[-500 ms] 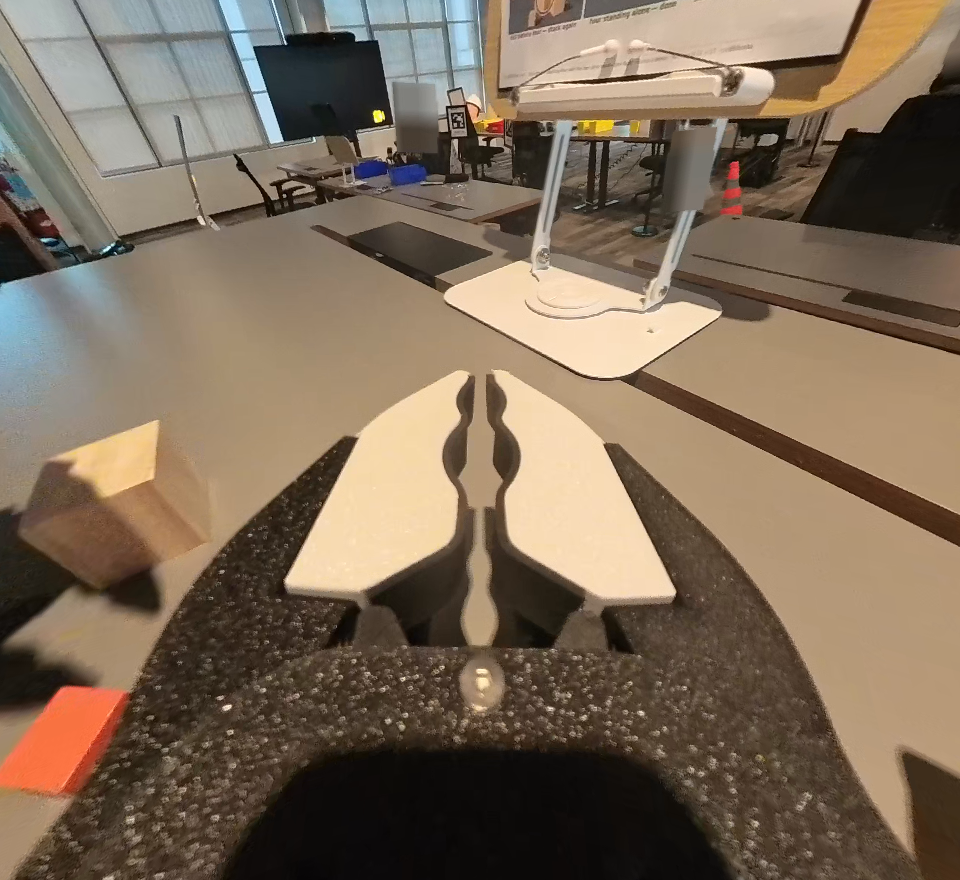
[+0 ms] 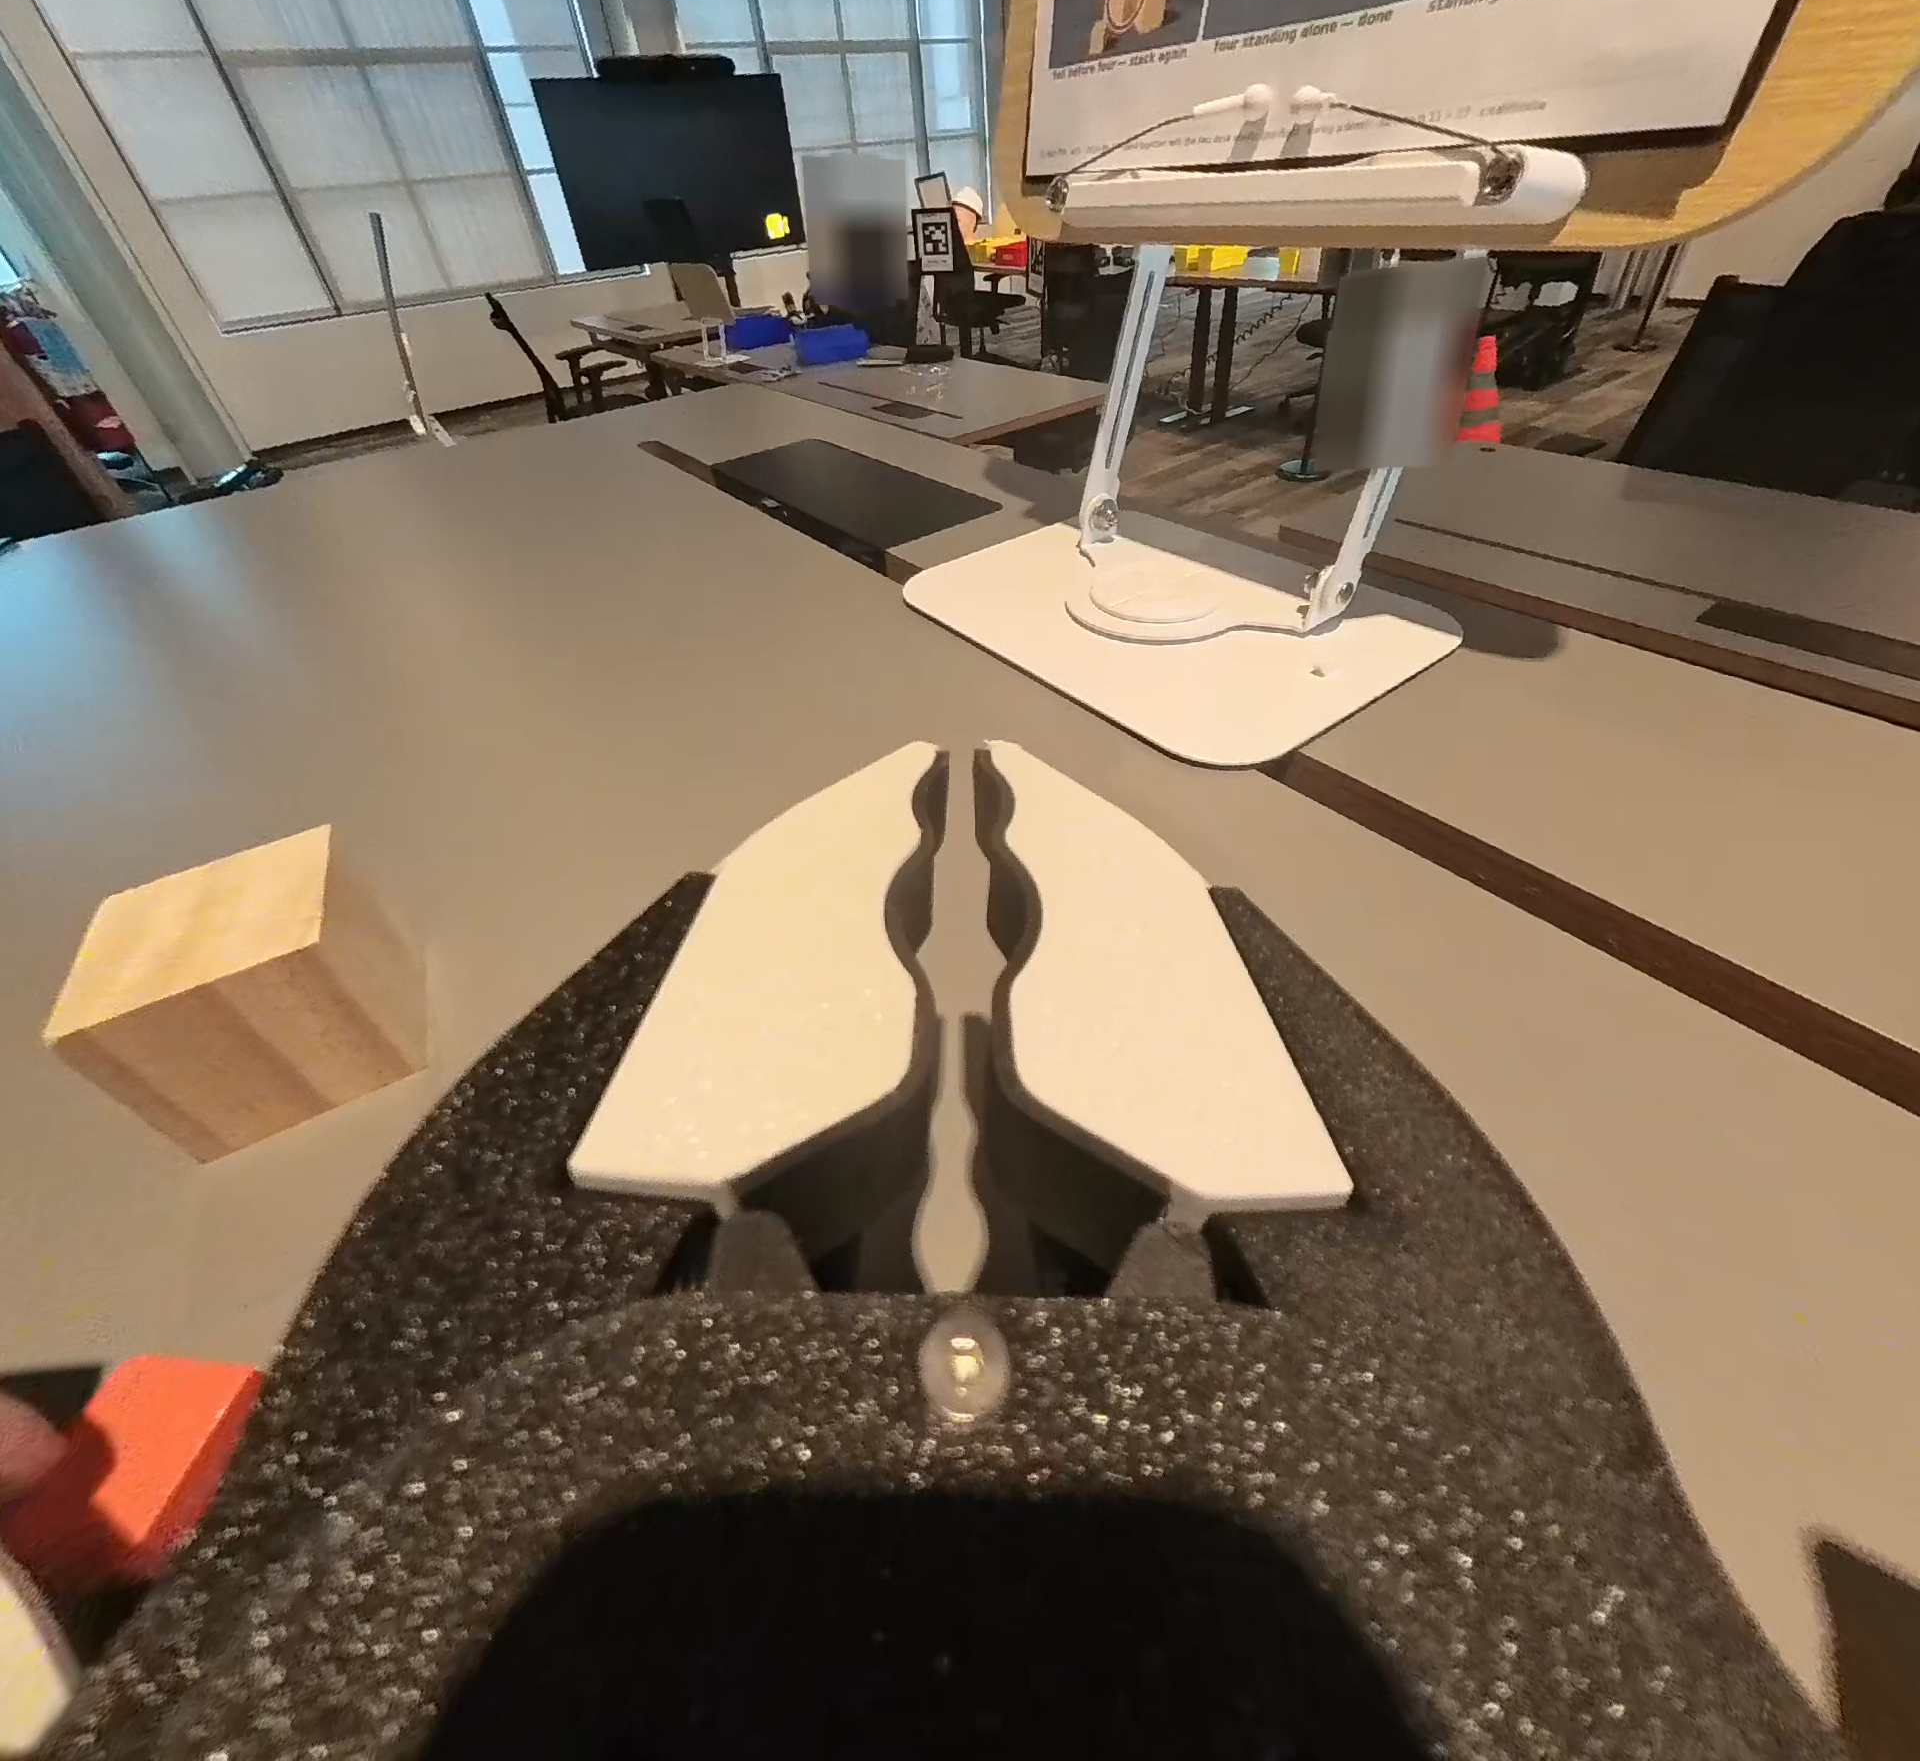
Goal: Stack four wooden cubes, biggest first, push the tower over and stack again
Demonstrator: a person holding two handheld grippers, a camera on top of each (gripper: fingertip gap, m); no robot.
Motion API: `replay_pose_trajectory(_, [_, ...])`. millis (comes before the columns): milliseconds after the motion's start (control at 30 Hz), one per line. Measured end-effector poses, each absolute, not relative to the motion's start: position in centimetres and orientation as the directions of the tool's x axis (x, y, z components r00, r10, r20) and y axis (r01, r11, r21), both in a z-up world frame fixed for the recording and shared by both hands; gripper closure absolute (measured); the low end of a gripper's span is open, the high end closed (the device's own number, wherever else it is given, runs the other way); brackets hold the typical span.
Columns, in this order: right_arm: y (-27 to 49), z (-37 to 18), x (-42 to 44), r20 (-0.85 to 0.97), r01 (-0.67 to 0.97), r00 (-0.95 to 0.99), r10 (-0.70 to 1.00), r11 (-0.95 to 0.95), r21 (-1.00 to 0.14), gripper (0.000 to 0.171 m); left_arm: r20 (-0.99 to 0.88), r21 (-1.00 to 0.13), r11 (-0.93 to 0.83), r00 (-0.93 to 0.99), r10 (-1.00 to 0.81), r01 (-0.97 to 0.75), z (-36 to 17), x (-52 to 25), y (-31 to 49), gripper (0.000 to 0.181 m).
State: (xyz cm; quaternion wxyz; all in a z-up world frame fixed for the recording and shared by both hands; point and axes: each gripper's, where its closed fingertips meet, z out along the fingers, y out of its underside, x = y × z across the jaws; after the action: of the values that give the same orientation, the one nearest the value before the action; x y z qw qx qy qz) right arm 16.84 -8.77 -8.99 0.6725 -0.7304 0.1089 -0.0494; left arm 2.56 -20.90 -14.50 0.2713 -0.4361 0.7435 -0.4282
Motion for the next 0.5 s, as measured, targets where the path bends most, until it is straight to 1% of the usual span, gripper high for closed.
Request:
replay_pose_trajectory(100, [-8.7, -9.0, 16.8, -0.075, -0.094, 0.972, -0.223, -0.075, -0.993, 0.167, -0.059, -0.855, 0.288, -0.472, -0.879, -0.43, -15.1, 2.7, -21.1, 0.125])
replay_pose_trajectory(300, [-8.7, -9.0, 16.8, -0.078, -0.097, 0.972, -0.221, -0.074, -0.993, 0.167, -0.009, -0.822, 0.286, -0.491, -0.871, -0.492, -16.0, 2.9, -21.1, 0.135])
replay_pose_trajectory(333, [-8.7, -9.0, 16.8, -0.078, -0.097, 0.972, -0.221, -0.074, -0.993, 0.167, -0.008, -0.826, 0.287, -0.498, -0.867, -0.485, -15.9, 2.9, -21.2, 0.138])
replay_pose_trajectory(500, [-8.8, -8.9, 16.9, -0.087, -0.103, 0.972, -0.22, -0.064, -0.993, 0.167, -0.01, -0.864, 0.28, -0.541, -0.841, -0.419, -14.9, 2.5, -21.5, 0.139])
